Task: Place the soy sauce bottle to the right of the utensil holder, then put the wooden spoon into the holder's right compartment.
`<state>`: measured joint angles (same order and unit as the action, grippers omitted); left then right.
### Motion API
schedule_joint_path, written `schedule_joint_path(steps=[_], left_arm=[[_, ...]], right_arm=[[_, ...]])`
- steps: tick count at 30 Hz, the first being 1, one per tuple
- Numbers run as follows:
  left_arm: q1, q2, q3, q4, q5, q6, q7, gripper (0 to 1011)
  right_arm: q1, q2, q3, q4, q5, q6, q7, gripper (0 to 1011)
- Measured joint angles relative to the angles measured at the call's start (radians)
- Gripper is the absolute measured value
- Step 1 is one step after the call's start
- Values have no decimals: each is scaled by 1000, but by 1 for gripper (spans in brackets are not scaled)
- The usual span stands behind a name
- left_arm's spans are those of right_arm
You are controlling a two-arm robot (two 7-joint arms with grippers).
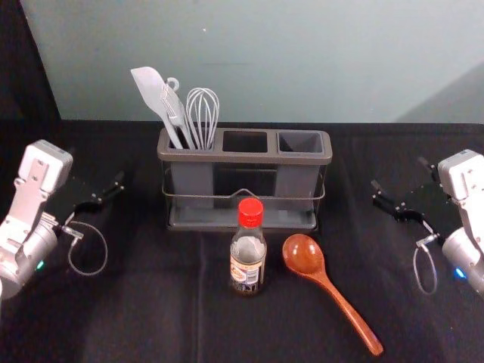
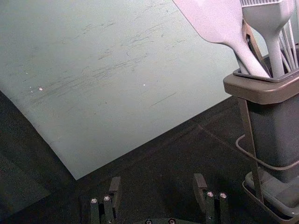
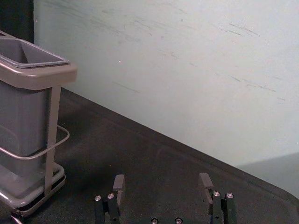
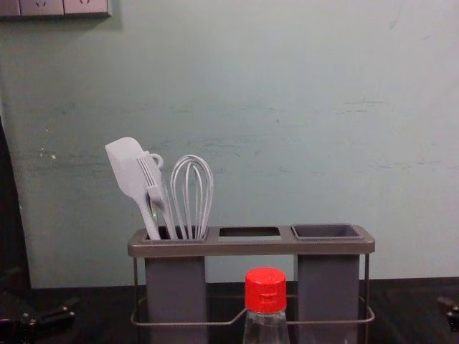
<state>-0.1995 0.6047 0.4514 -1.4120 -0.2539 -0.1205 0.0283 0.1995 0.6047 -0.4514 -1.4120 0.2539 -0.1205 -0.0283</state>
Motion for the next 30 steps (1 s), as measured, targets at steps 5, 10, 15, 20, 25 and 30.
schedule_joint_path(steps=[5, 10, 15, 20, 25, 30], left_arm=[[0, 0, 0, 0, 0, 0, 0, 1000], [0, 0, 0, 0, 0, 0, 0, 1000], [0, 0, 0, 0, 0, 0, 0, 1000], [0, 0, 0, 0, 0, 0, 0, 1000], [0, 0, 0, 0, 0, 0, 0, 1000], [0, 0, 0, 0, 0, 0, 0, 1000]], right_arm=[[0, 0, 0, 0, 0, 0, 0, 1003], [0, 0, 0, 0, 0, 0, 0, 1003], [0, 0, 0, 0, 0, 0, 0, 1003], [0, 0, 0, 0, 0, 0, 0, 1003], [0, 0, 0, 0, 0, 0, 0, 1003], [0, 0, 0, 0, 0, 0, 0, 1003]])
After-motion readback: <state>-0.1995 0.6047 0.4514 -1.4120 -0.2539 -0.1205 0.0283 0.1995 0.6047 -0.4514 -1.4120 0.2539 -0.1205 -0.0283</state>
